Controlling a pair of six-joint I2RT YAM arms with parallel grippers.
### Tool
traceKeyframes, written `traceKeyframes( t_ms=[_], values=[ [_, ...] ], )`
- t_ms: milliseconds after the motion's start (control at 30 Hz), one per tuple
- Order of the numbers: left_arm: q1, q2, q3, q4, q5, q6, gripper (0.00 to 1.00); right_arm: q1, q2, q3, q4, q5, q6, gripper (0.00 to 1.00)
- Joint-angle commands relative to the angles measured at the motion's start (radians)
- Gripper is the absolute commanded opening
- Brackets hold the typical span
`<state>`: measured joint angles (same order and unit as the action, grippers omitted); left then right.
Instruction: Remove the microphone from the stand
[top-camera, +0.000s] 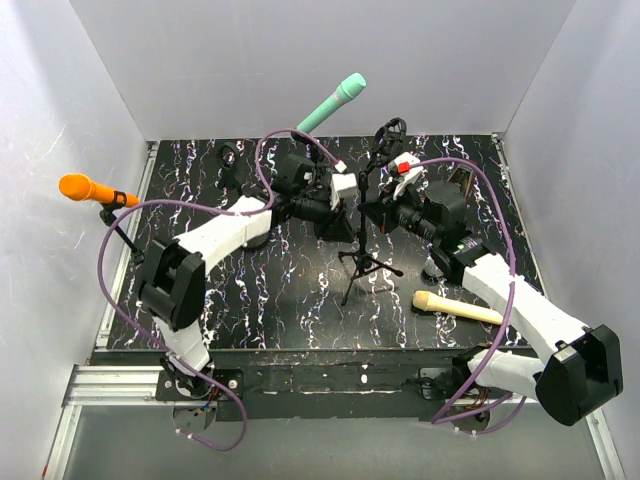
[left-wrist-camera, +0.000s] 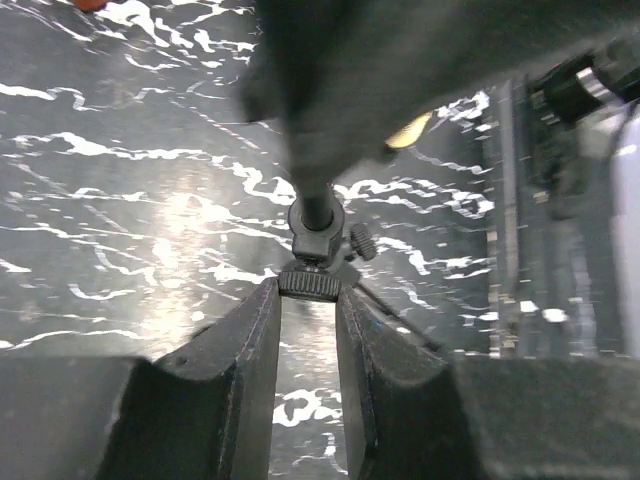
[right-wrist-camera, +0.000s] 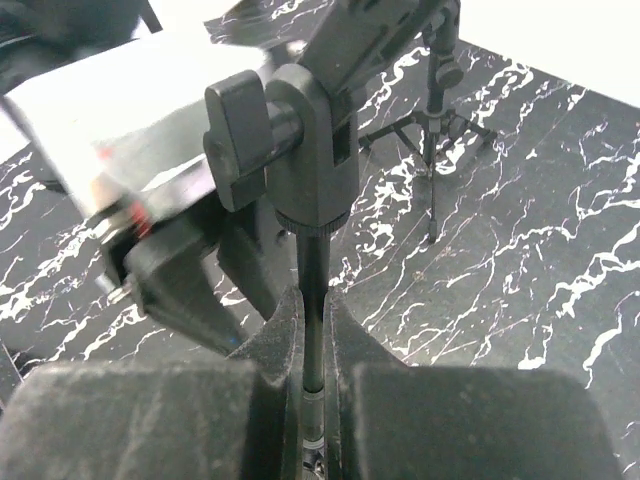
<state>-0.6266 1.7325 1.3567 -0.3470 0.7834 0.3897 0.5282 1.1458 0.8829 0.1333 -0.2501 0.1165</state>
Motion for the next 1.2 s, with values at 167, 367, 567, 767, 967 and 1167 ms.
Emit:
traceKeyframes(
  t_ms=[167,367,567,767,967,1167],
  values=[
    [0.168,0.205,0.234,-0.155,0.462,-0.452,0.00,0.004,-0.054,-0.013,0.012,-0.120,-0.098,0.01],
    [0.171,0.245,0.255,-0.138,0.482,-0.598,0.00,0.004,-0.084,-0.036,0.029,-0.161,-0.113,0.01],
    [0.140,0.190,0.332,-0.286,0.197,-0.274,0.63,0.003,-0.103,-0.047,0.016,-0.153,-0.109,0.01],
    [0.085,-0.015,0.103,-0.131,0.079,0.079,0.75,0.003,-0.074,-0.009,-0.052,-0.205,-0.113,0.01],
    [-0.002,-0.174,-0.143,0.042,0.008,0.434,0.76,-0.005,-0.067,0.041,-0.132,-0.322,-0.264,0.01],
    [-0.041,-0.185,-0.252,0.287,-0.070,0.403,0.74,-0.010,-0.034,0.090,-0.164,-0.448,-0.333,0.01]
  ],
)
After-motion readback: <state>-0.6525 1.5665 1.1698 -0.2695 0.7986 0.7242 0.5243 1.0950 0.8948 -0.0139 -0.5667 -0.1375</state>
